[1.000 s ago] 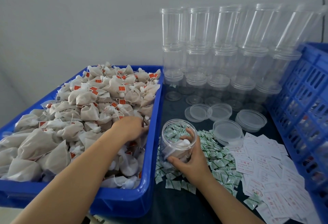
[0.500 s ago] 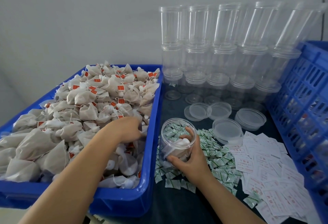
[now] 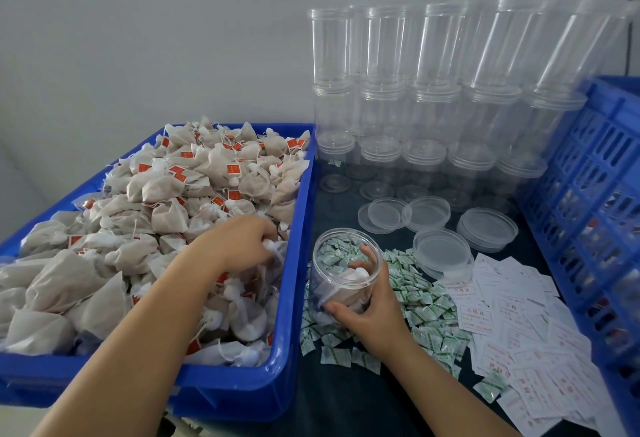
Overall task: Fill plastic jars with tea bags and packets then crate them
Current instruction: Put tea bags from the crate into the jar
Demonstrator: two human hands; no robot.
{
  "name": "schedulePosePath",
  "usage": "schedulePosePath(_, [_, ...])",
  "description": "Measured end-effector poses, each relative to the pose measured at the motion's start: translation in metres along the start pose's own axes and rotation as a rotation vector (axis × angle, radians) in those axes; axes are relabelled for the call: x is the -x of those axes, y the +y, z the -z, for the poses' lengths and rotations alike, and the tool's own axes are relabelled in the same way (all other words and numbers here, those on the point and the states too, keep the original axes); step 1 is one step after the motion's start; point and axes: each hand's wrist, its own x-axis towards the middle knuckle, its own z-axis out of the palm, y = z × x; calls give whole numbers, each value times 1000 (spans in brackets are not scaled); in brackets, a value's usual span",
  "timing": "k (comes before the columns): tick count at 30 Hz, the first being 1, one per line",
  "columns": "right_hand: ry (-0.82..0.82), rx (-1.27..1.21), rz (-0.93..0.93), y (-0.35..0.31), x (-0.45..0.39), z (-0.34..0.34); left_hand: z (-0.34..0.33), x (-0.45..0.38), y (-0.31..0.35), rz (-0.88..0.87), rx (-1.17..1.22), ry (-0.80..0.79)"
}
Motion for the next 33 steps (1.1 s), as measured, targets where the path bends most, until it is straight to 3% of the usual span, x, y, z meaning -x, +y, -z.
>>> schedulePosePath(7, [-4,-11,2,-1,0,0,9,1,5,35,267,348])
schedulePosePath(13, [-6,-19,0,-1,0,-1,16,10,21,-126,578,595])
schedulePosePath(25, [-8,-26,-4,0,0,-1,-6,16,66,-464,743,577])
schedulePosePath(33, [-15,-68,15,-1,-1,-2,-18,9,68,-524,439,389])
